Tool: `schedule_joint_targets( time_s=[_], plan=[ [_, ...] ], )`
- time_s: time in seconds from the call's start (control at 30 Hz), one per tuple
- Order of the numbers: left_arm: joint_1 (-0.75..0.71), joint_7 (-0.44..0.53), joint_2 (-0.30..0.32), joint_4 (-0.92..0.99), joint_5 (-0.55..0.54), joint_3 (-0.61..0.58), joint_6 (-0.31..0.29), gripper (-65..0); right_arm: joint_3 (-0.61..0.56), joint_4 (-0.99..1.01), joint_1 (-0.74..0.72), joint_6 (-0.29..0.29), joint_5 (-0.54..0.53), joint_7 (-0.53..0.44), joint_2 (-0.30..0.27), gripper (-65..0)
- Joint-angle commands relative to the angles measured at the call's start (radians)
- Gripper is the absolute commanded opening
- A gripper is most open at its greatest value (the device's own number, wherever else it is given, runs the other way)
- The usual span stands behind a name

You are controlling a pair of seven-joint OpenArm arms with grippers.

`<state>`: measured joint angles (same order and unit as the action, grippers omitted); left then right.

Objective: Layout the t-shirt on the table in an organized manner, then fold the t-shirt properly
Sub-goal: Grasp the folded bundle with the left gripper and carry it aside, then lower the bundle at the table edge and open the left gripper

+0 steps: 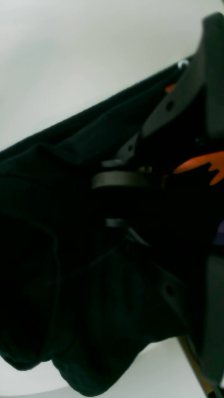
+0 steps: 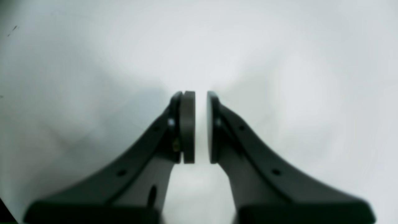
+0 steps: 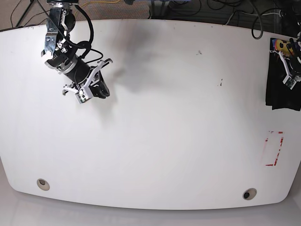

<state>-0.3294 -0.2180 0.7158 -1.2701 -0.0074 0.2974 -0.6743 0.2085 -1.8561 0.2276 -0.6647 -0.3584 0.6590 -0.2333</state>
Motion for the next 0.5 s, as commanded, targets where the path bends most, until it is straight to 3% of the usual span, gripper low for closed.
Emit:
schedule_joint_targets(
  time_s=[0.0,0.17,0.47],
  plan=[
    [0.008,-0.008,0.043,-0.009,-0.026,0.006,-0.002,-55.4,0.006,-0.018,-0.006,-0.01,-0.008,-0.025,-0.01,-59.3],
    [0.062,-0.022,0.046,-0.056,-0.035,0.009,-0.002,-55.4,0.006,-0.018,-0.006,-0.01,-0.008,-0.025,-0.015,-59.3],
    [0.103,-0.157,0.038,-0.288,-0.038,0.076,-0.002,-55.4,0.026,-0.096,0.008,0.0,-0.004,-0.025,-0.018,-59.3]
  ],
)
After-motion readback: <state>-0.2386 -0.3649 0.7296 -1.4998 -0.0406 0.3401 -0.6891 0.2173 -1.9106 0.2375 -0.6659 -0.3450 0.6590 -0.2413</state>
